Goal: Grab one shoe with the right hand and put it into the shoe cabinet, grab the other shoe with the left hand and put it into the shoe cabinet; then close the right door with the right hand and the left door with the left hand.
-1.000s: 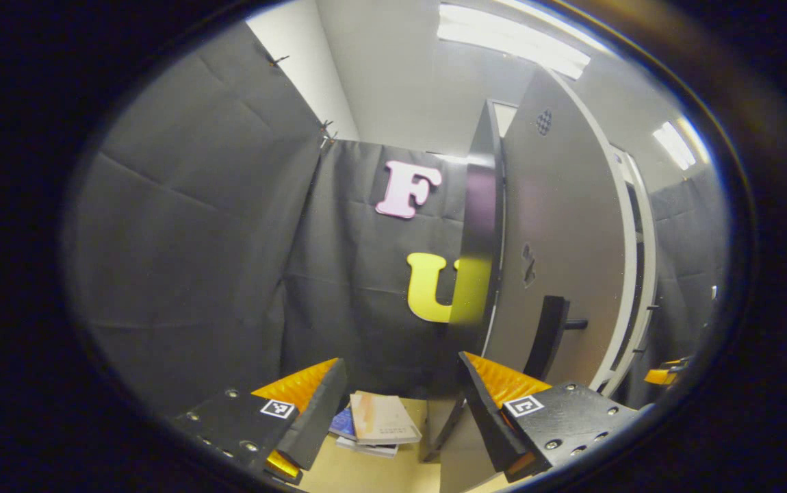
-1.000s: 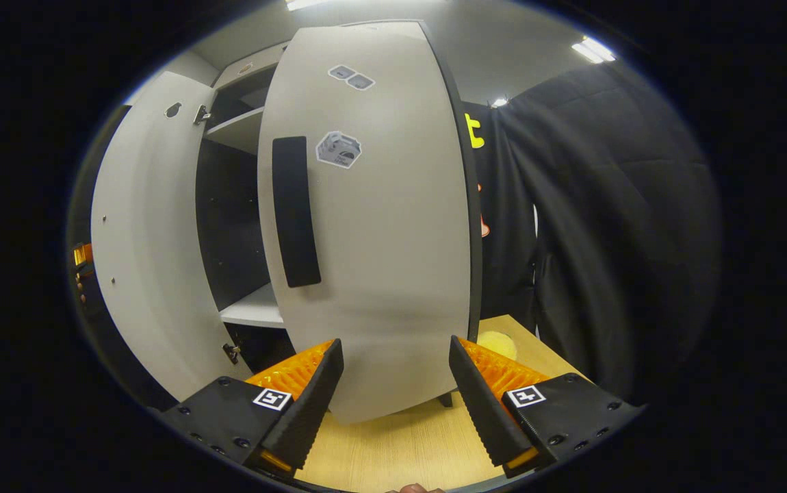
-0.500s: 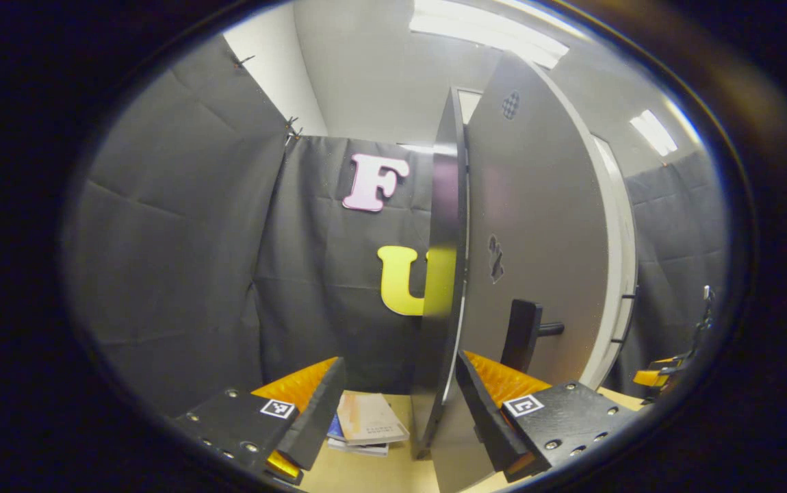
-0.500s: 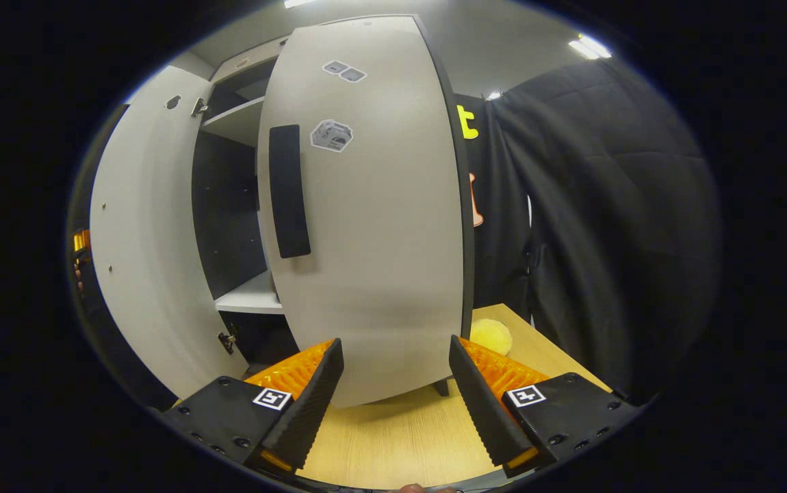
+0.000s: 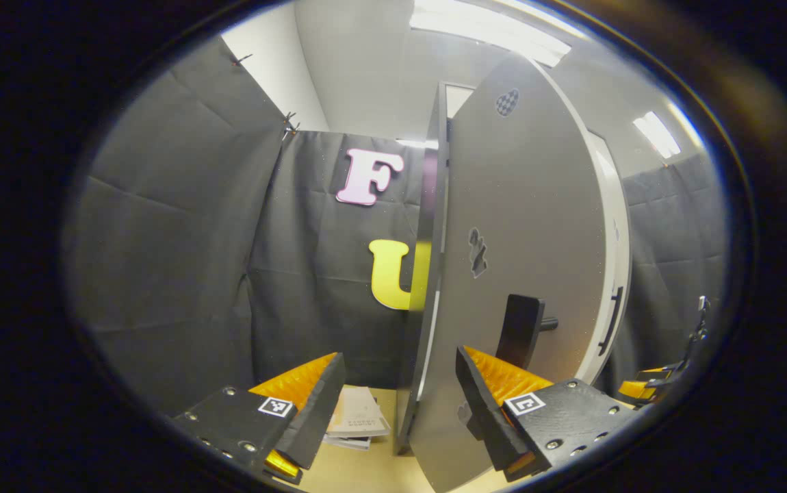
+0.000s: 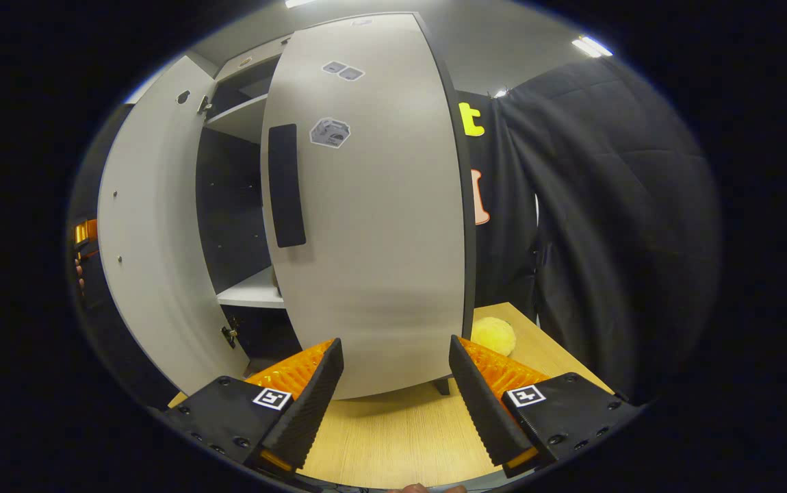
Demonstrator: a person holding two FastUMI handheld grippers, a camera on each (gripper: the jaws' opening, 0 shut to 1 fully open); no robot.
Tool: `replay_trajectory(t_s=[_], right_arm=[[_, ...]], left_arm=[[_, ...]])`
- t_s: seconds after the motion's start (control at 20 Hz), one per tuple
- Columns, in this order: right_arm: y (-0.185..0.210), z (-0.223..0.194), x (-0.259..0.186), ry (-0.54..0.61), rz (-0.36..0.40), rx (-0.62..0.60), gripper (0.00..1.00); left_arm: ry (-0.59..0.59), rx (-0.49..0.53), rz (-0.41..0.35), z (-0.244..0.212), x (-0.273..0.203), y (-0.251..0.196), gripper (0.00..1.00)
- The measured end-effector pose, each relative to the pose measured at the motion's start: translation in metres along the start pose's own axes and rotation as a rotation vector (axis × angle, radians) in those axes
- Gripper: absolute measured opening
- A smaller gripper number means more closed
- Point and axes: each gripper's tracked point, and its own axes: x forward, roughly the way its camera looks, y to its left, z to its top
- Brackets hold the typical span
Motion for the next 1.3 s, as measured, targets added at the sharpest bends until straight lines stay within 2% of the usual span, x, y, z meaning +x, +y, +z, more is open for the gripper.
replay_trajectory(t_s=[0.1, 0.15, 0.25, 0.3, 0.35, 0.4, 0.45, 0.5, 0.6, 0.65, 0.75, 0.8, 0.85, 0.95, 1.2, 1.3], right_arm=[[0.0, 0.003, 0.0, -0.015, 0.037, -0.004, 0.98], [0.0, 0.003, 0.0, -0.015, 0.058, -0.009, 0.98], [-0.003, 0.006, -0.002, -0.019, 0.094, -0.029, 0.98], [-0.005, 0.01, -0.003, -0.024, 0.104, -0.035, 0.98], [-0.008, 0.01, -0.005, -0.02, 0.116, -0.038, 0.98], [-0.01, 0.012, -0.005, -0.012, 0.129, -0.04, 0.98], [-0.013, 0.015, -0.004, -0.004, 0.14, -0.04, 0.99], [-0.017, 0.019, -0.003, 0.0, 0.154, -0.04, 0.99], [-0.027, 0.026, 0.0, 0.003, 0.177, -0.043, 0.98], [-0.034, 0.027, -0.001, -0.001, 0.182, -0.046, 0.98], [-0.053, 0.032, -0.001, -0.005, 0.167, -0.052, 0.98], [-0.063, 0.035, 0.0, -0.017, 0.155, -0.058, 0.98], [-0.068, 0.037, 0.001, -0.028, 0.162, -0.067, 0.98], [-0.076, 0.037, 0.002, -0.028, 0.178, -0.094, 0.98], [-0.084, 0.04, -0.003, -0.023, 0.211, -0.114, 0.98], [-0.081, 0.05, -0.007, -0.035, 0.213, -0.088, 0.98]], left_arm=[[0.014, -0.005, -0.012, -0.009, 0.005, -0.027, 1.0], [0.016, -0.01, -0.011, -0.011, 0.006, -0.038, 0.96], [0.012, -0.026, -0.001, -0.011, 0.006, -0.053, 1.0], [0.016, -0.044, 0.005, -0.014, 0.007, -0.061, 0.96], [0.017, -0.061, 0.011, -0.017, 0.009, -0.071, 0.96], [0.02, -0.066, 0.014, -0.02, 0.012, -0.081, 1.0], [0.029, -0.064, 0.014, -0.024, 0.012, -0.094, 1.0], [0.038, -0.055, 0.011, -0.028, 0.015, -0.108, 0.93], [0.037, -0.022, 0.024, -0.03, 0.018, -0.129, 0.98], [0.032, -0.003, 0.036, -0.029, 0.018, -0.139, 0.93], [0.027, 0.029, 0.063, -0.029, 0.014, -0.155, 0.93], [0.026, 0.04, 0.075, -0.031, 0.011, -0.161, 1.0], [0.023, 0.049, 0.088, -0.031, 0.007, -0.167, 0.93], [0.025, 0.044, 0.105, -0.037, -0.004, -0.176, 0.93], [0.016, 0.009, 0.115, -0.043, -0.047, -0.196, 0.93], [0.005, -0.007, 0.079, -0.039, -0.057, -0.203, 0.93]])
